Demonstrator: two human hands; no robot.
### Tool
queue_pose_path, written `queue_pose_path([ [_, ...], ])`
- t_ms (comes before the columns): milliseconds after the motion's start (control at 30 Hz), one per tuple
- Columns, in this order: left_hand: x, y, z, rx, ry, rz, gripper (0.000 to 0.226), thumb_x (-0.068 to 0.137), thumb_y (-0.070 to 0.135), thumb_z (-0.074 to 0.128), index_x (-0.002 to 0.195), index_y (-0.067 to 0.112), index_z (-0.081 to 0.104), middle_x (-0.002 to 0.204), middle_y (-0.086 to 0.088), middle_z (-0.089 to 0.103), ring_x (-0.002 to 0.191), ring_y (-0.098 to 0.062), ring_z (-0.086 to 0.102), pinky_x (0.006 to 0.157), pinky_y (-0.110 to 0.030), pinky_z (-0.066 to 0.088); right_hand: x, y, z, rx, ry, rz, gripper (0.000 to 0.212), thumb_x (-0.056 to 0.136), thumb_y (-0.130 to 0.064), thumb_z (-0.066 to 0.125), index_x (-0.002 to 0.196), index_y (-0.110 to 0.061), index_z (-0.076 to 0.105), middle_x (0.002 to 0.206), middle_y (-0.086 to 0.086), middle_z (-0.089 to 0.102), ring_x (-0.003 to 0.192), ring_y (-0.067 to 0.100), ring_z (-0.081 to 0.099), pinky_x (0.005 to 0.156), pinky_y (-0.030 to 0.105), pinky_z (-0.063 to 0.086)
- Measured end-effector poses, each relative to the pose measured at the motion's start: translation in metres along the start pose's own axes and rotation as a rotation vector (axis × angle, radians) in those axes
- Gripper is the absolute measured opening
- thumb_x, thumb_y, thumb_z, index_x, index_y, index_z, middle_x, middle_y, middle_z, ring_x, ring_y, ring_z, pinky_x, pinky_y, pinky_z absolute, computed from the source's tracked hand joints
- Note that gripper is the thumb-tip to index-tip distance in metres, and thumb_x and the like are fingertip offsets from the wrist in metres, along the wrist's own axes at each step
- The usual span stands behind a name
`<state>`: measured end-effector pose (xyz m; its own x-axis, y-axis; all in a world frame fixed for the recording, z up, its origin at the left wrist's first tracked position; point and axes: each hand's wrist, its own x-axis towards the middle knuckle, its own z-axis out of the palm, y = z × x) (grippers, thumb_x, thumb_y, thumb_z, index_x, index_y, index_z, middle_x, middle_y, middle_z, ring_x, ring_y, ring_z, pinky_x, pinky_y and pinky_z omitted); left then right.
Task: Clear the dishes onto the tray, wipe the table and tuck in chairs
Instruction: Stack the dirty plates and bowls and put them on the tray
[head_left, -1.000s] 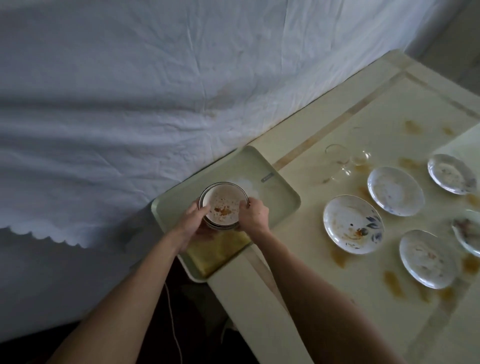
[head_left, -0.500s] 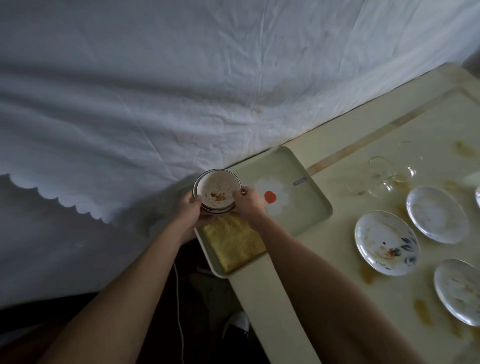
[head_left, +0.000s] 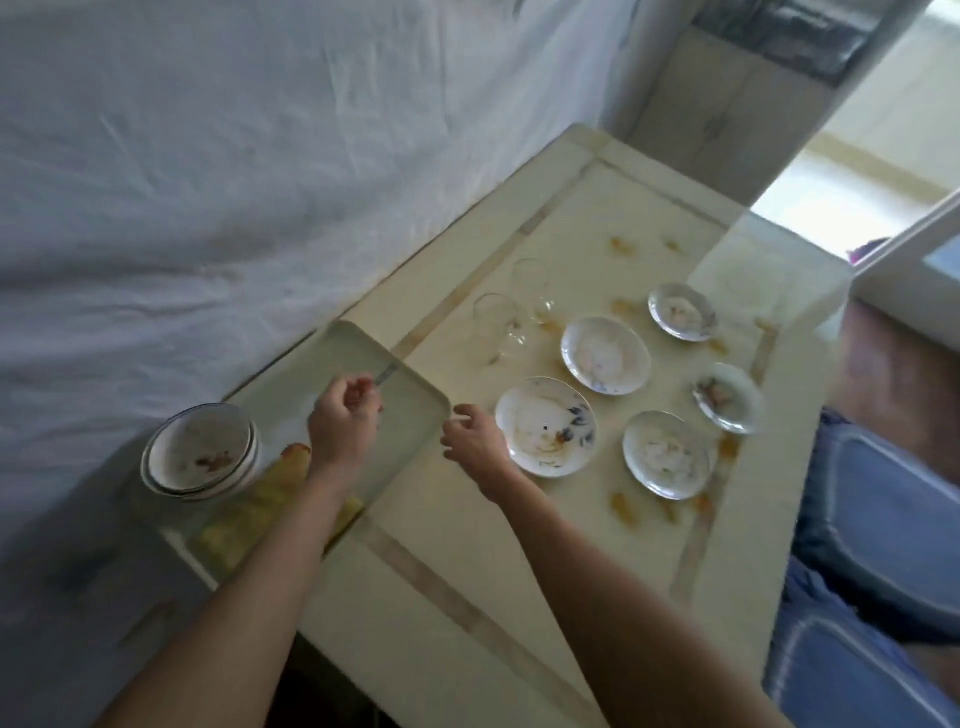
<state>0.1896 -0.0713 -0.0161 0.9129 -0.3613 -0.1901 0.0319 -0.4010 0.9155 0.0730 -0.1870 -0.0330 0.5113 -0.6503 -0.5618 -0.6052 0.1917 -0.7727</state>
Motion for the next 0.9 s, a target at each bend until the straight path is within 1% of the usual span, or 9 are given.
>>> queue_pose_path([
  [167, -0.043, -0.010, 0.107, -0.054, -0.205, -0.201, 0.013, 0.090, 0.012, 0.059, 0.102, 0.011, 0.063, 0.087, -0.013, 0.071, 0.065, -0.020, 0.069, 0.056, -0.032, 0.058, -0.003, 0.047, -0.103, 0.040, 0.152, 0.060, 0.046, 0.089, -0.017, 0.052, 0.135, -0.014, 0.052, 0.122, 0.010, 0.065, 0.105, 0.029, 0.066, 0.093, 0.050, 0.055],
  [267, -0.066, -0.023, 0.153, -0.018, -0.246, -0.365, 0.010, 0.090, 0.016, 0.063, 0.095, 0.008, 0.061, 0.079, -0.013, 0.071, 0.056, -0.022, 0.071, 0.049, -0.029, 0.056, -0.006, 0.079, -0.160, -0.011, 0.233, 0.101, 0.043, 0.087, -0.015, 0.053, 0.130, -0.012, 0.057, 0.112, 0.006, 0.066, 0.100, 0.023, 0.065, 0.087, 0.040, 0.056],
  [333, -0.076, -0.029, 0.178, 0.059, -0.227, -0.419, 0.014, 0.089, 0.020, 0.067, 0.090, 0.008, 0.060, 0.075, -0.014, 0.072, 0.054, -0.022, 0.072, 0.048, -0.029, 0.056, -0.005, 0.100, -0.197, -0.097, 0.302, 0.123, 0.040, 0.086, -0.015, 0.054, 0.126, -0.010, 0.059, 0.107, 0.005, 0.064, 0.096, 0.021, 0.061, 0.081, 0.031, 0.051],
  [433, -0.079, -0.035, 0.209, 0.155, -0.179, -0.459, 0.023, 0.087, 0.024, 0.071, 0.088, 0.004, 0.062, 0.068, -0.013, 0.072, 0.049, -0.022, 0.071, 0.042, -0.026, 0.052, 0.002, 0.132, -0.249, -0.235, 0.382, 0.158, 0.047, 0.085, -0.019, 0.059, 0.131, -0.007, 0.052, 0.132, 0.017, 0.048, 0.118, 0.033, 0.050, 0.099, 0.036, 0.045],
  [533, -0.071, -0.033, 0.228, 0.213, -0.132, -0.498, 0.026, 0.085, 0.029, 0.073, 0.090, 0.006, 0.064, 0.062, -0.009, 0.071, 0.045, -0.020, 0.069, 0.038, -0.024, 0.048, 0.021, 0.150, -0.291, -0.406, 0.443, 0.212, 0.064, 0.082, -0.023, 0.063, 0.139, -0.008, 0.037, 0.138, 0.019, 0.035, 0.128, 0.039, 0.036, 0.109, 0.043, 0.035],
  [600, -0.066, -0.032, 0.238, 0.231, -0.050, -0.516, 0.020, 0.085, 0.023, 0.072, 0.092, 0.005, 0.065, 0.058, -0.008, 0.070, 0.040, -0.018, 0.067, 0.036, -0.023, 0.045, 0.036, 0.156, -0.310, -0.453, 0.399, 0.250, 0.077, 0.083, -0.023, 0.064, 0.148, -0.010, 0.024, 0.143, 0.019, 0.030, 0.134, 0.038, 0.029, 0.113, 0.046, 0.029],
  [700, -0.068, -0.034, 0.248, 0.219, 0.053, -0.558, 0.010, 0.087, 0.007, 0.060, 0.096, 0.004, 0.064, 0.071, -0.010, 0.070, 0.039, -0.017, 0.065, 0.032, -0.020, 0.042, 0.055, 0.163, -0.322, -0.476, 0.325, 0.284, 0.090, 0.084, -0.017, 0.066, 0.154, -0.013, 0.009, 0.148, 0.017, 0.026, 0.138, 0.036, 0.025, 0.115, 0.045, 0.025],
  [767, -0.075, -0.029, 0.254, 0.153, 0.075, -0.571, 0.014, 0.089, 0.003, 0.053, 0.101, 0.006, 0.059, 0.090, -0.012, 0.068, 0.051, -0.024, 0.068, 0.033, -0.024, 0.048, 0.063, 0.167, -0.325, -0.460, 0.337, 0.267, 0.083, 0.083, -0.014, 0.065, 0.151, -0.012, 0.017, 0.144, 0.016, 0.031, 0.133, 0.038, 0.032, 0.114, 0.046, 0.031],
  [900, -0.100, -0.008, 0.255, -0.048, 0.130, -0.531, 0.023, 0.092, -0.001, 0.050, 0.106, 0.017, 0.053, 0.106, -0.011, 0.060, 0.069, -0.027, 0.068, 0.038, -0.029, 0.054, 0.067, 0.161, -0.339, -0.296, 0.406, 0.245, 0.030, 0.085, -0.006, 0.054, 0.115, -0.004, 0.060, 0.120, 0.016, 0.059, 0.106, 0.035, 0.056, 0.096, 0.037, 0.050],
])
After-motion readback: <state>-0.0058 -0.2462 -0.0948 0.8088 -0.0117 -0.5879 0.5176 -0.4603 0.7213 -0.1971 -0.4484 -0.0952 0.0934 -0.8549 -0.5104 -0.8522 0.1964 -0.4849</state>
